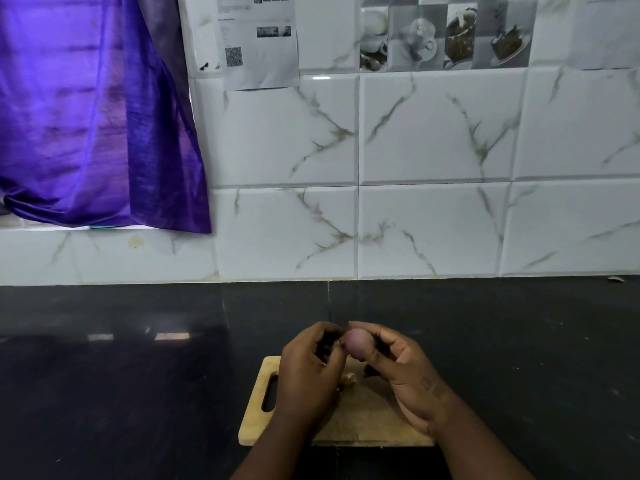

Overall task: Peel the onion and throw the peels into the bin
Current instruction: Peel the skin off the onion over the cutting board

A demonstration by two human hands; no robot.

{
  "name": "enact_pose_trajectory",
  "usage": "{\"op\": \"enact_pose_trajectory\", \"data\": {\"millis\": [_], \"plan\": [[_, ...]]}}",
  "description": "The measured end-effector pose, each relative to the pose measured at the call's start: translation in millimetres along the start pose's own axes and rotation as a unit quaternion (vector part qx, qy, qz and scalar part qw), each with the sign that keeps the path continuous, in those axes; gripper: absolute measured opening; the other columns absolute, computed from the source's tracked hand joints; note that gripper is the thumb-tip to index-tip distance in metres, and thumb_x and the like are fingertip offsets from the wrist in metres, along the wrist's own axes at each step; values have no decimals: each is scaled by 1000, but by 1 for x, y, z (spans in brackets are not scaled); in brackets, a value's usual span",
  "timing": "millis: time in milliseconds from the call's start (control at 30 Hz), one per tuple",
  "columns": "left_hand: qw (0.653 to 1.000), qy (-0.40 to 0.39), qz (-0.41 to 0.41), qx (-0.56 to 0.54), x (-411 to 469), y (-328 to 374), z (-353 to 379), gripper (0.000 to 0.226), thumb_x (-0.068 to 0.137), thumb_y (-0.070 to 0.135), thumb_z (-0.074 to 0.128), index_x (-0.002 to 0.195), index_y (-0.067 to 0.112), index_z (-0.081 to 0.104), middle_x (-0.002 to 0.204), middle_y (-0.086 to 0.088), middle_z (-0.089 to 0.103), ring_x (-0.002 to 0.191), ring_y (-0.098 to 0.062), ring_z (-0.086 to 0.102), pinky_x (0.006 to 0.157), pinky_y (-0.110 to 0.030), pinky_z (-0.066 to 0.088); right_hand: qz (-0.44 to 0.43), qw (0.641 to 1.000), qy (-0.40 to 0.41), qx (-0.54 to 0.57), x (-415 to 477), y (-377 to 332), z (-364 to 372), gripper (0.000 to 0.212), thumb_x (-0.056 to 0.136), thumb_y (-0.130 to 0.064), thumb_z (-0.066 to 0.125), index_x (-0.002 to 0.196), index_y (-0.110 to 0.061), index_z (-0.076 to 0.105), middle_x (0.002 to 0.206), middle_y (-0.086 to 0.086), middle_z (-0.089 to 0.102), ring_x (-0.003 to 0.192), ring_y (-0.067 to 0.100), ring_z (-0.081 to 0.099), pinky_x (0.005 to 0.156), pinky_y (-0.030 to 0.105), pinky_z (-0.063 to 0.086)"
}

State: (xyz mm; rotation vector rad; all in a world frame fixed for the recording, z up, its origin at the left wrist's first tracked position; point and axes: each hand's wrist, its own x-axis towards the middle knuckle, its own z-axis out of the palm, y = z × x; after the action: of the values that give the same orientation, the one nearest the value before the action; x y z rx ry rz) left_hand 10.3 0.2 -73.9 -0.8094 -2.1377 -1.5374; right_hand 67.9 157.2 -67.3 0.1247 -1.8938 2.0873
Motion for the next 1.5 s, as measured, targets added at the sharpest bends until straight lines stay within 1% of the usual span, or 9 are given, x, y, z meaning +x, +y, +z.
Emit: {"op": "enact_pose_trajectory", "data": {"millis": [233,467,567,700,800,933,1133,1333,1500], "plan": [[998,31,-51,18,3,-5,0,22,91,7,68,85,27,70,77,6,72,73,-9,67,65,-32,58,-2,999,-16,40,0,4,1,30,89,-22,71,119,-18,76,117,15,77,99,24,71,83,36,57],[993,-16,-93,76,4,-10,3,19,92,11,65,82,26,70,75,4,71,68,-11,67,64,-37,60,-10,996,-7,85,3,5,-1,36,86,-22,69,117,-6,73,116,23,76,90,22,68,78,31,59],[991,-45,-73,98,4,-9,5,20,89,18,64,73,28,72,77,5,70,72,-9,66,69,-40,60,-14,995,2,97,3,5,0,32,86,-20,68,114,-5,72,109,20,77,89,20,69,76,30,59],[999,-15,-10,36,2,-2,2,24,96,37,55,75,43,63,79,9,65,78,-7,62,67,-30,52,-8,995,16,98,5,7,-1,29,92,-12,69,118,0,66,116,23,76,98,26,74,84,35,62],[999,-9,18,25,0,-3,2,29,96,57,48,82,37,64,78,8,63,75,-9,61,63,-35,53,-4,996,9,87,4,5,-1,30,88,-15,72,117,-5,68,116,20,77,102,28,75,91,42,60],[999,-17,19,25,0,-3,3,27,96,51,48,85,32,63,80,7,63,75,-11,60,66,-44,55,-2,997,-5,77,3,3,-1,30,89,-15,71,118,-5,69,117,18,77,105,29,74,94,43,60],[999,-17,23,21,0,-5,3,19,99,32,51,83,29,61,80,7,62,76,-12,59,66,-41,53,-7,996,6,86,4,6,-2,33,87,-16,71,118,-4,69,116,18,78,99,23,75,83,32,61],[999,-17,25,18,-2,-3,4,25,100,45,47,84,30,57,79,5,60,74,-14,58,65,-43,52,-4,996,3,84,4,6,-3,35,87,-16,71,120,-5,69,118,18,77,105,29,74,95,42,59],[999,-30,20,13,0,-8,5,19,100,31,47,88,23,58,83,4,62,79,-17,59,69,-49,53,-9,996,5,86,5,6,-1,35,85,-14,70,118,-4,69,113,15,79,97,21,76,82,30,63]]}}
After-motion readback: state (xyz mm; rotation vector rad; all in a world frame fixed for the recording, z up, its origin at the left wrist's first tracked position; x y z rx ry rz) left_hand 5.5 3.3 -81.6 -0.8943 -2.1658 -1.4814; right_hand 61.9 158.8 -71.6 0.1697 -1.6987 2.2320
